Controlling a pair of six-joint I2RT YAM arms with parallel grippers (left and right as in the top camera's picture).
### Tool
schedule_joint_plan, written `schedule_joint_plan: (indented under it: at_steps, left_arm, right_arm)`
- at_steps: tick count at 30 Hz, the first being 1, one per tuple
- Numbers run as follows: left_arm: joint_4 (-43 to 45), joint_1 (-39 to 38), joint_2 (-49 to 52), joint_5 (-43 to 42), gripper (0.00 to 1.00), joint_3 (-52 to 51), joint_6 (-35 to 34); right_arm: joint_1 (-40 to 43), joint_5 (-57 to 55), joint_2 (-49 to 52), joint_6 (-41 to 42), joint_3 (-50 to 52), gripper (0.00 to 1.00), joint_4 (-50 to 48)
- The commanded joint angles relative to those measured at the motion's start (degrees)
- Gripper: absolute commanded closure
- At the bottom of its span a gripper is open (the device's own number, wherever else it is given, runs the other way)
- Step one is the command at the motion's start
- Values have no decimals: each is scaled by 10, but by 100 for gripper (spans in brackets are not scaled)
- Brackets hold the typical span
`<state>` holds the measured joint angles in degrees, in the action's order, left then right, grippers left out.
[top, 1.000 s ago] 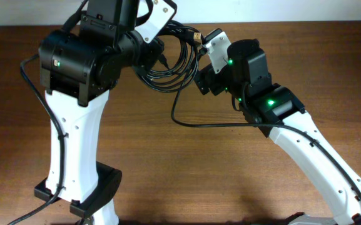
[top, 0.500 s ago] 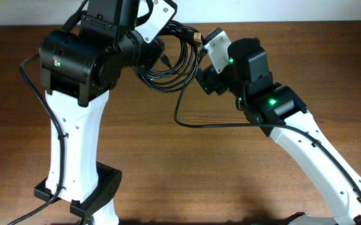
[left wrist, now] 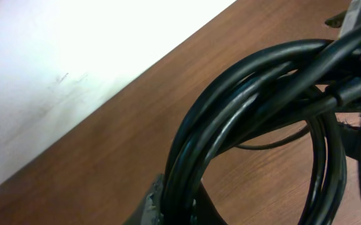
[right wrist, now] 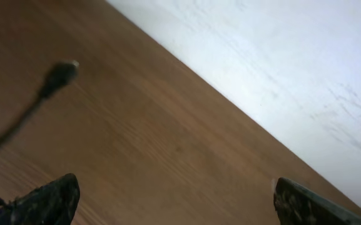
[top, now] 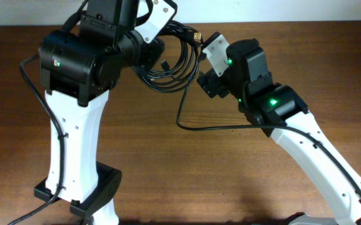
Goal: Untangle cables
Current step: 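Grasp a hanging cable end with the right gripper below the coil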
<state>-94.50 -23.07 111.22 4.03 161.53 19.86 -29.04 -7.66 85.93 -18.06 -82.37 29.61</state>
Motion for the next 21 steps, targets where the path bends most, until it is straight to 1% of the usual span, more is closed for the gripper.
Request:
schedule_joint_plan:
  at_steps: [1,6,9,14,18,21]
  left_arm:
    - [5,-2,-7,-14,100,9,-12]
    - [6,-2,-7,-14,100,9,-12]
    - [6,-2,-7,-14,100,9,-12]
    - [5,-2,-7,-14,100,9,-12]
    - [5,-2,-7,-14,100,9,-12]
    - [5,-2,-7,-14,100,9,-12]
  right_arm:
    - [-6,17,-39,27,-19,2,30]
    - [-6,17,-75,40,-19,2,92]
    - [-6,38,-86,43,-19,2,85]
    - [-6,129,-107,106,-19,2,55]
    - [-6,162,-114,126,-19,2,33]
    - [-6,169,-114,143,-19,2,37]
